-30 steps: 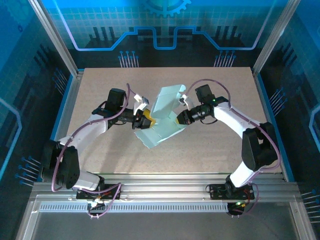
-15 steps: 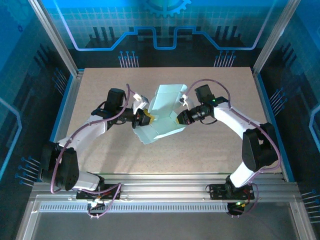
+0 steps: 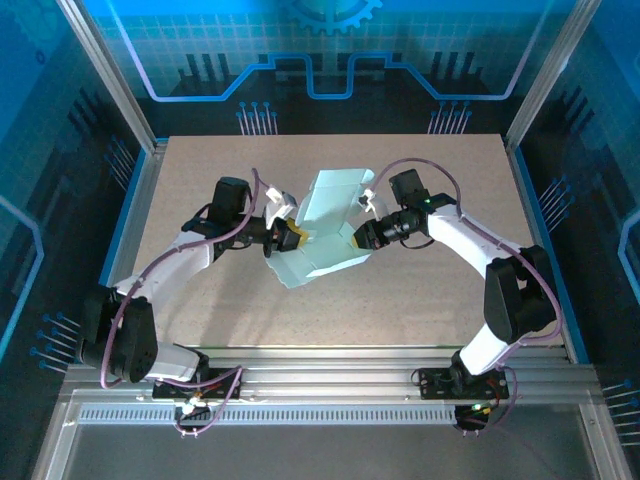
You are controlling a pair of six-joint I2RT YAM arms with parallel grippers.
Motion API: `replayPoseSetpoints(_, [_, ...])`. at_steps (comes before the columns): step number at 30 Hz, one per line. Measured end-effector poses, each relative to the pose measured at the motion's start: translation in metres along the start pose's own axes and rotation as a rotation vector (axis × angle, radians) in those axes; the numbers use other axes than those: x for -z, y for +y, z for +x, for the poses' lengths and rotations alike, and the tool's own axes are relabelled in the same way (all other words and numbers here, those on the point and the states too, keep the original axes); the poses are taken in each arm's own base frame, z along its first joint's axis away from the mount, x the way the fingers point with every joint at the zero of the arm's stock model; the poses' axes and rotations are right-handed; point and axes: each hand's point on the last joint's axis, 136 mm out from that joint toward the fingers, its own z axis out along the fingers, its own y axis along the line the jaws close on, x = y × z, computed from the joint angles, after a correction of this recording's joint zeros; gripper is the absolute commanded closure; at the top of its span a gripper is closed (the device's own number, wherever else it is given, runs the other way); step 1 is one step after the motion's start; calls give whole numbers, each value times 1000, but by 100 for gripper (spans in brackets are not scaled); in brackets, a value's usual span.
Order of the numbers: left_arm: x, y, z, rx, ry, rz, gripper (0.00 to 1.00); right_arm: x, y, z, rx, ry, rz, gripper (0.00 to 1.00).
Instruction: Fold the paper box
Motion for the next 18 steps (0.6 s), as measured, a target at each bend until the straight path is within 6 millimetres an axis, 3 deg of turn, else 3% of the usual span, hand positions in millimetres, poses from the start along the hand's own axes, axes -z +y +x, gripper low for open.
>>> replayPoseSetpoints(2, [0,0,0,0,0,-2,70,0,0,0,-3,0,0,100])
replayPoseSetpoints(4, [0,-1,-1,-2,-4,6,61,0,0,-1,3,-4,0,100])
replayPoseSetpoints(7, [-1,-2,-2,-5,-8,9,51,0,0,-2,8,-6,0,100])
replayPoseSetpoints(11, [-1,-1,-4,-5,-17,2,48,1,-2,-6,7,-24,11,100])
replayPoseSetpoints(12, [0,0,-5,-7,-23,-2,41,2,-4,-8,2,-32,23,100])
replayPoseSetpoints(13, [0,2,-6,-10,-31,-10,31,4,-8,-10,-5,-43,38,100])
replayPoseSetpoints(18, [10,3,-8,-24,-98,-83,22,21,-40,-15,-98,-109,156,100])
